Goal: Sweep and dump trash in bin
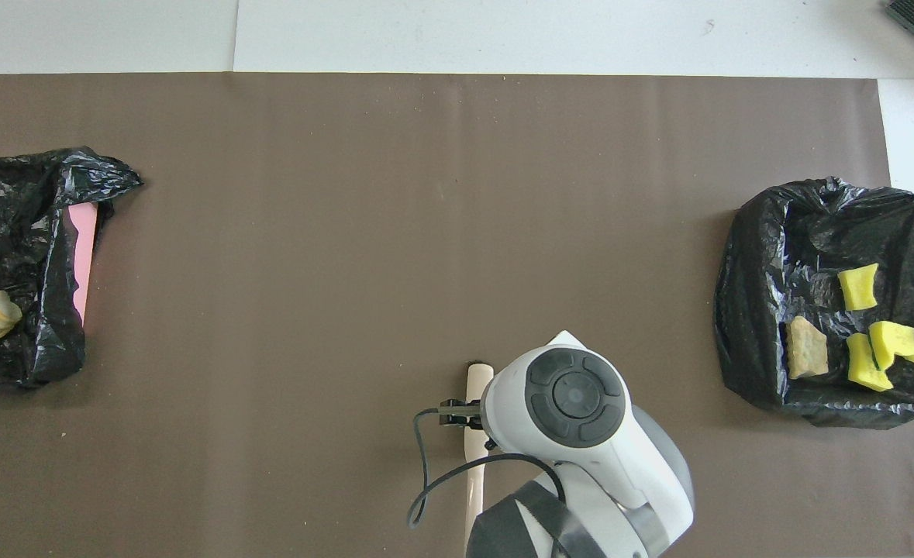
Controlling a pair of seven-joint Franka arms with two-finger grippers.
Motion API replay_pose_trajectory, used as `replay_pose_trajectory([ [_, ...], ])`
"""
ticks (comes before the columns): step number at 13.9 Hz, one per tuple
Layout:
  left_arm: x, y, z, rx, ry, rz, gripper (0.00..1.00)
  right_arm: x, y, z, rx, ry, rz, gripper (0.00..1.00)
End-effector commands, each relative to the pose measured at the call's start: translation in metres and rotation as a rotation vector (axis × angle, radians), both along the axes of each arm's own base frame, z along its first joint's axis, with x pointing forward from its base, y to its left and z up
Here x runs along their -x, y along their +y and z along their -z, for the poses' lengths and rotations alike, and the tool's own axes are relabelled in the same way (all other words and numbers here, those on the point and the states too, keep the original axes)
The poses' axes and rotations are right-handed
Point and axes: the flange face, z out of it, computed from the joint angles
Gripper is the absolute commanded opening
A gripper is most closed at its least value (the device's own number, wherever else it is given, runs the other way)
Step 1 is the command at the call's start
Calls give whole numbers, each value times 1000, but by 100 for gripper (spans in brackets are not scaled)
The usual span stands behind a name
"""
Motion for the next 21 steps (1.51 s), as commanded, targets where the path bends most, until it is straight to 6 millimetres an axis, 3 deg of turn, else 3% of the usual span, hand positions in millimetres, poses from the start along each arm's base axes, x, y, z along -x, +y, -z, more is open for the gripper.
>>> replay_pose_trajectory([
  [1,1,-9,-6,-40,-3,-34,0,-14,-24,-42,12,-13,-17,100],
  [5,-12,-35,-14,-143,23,-31,0,-20,-48,-78,-5,-60,-9,100],
  [8,-6,-72,-44,-122,7,-60,0,-23,-54,-86,-5,-70,0,100],
  [11,0,-117,-26,24,-57,-302,0,-27,-69,-99,15,-78,0,100],
  [13,5,-153,-11,130,-56,-348,0,-30,-83,-103,49,-76,-46,100],
  [15,17,-175,10,231,-73,-420,0,-39,-117,-104,49,-65,-45,100],
  [17,23,-206,32,329,-76,-504,0,-47,-159,-124,48,-78,-20,100],
  [21,22,-293,93,379,-124,-758,0,-52,-230,-139,44,-74,-36,100],
])
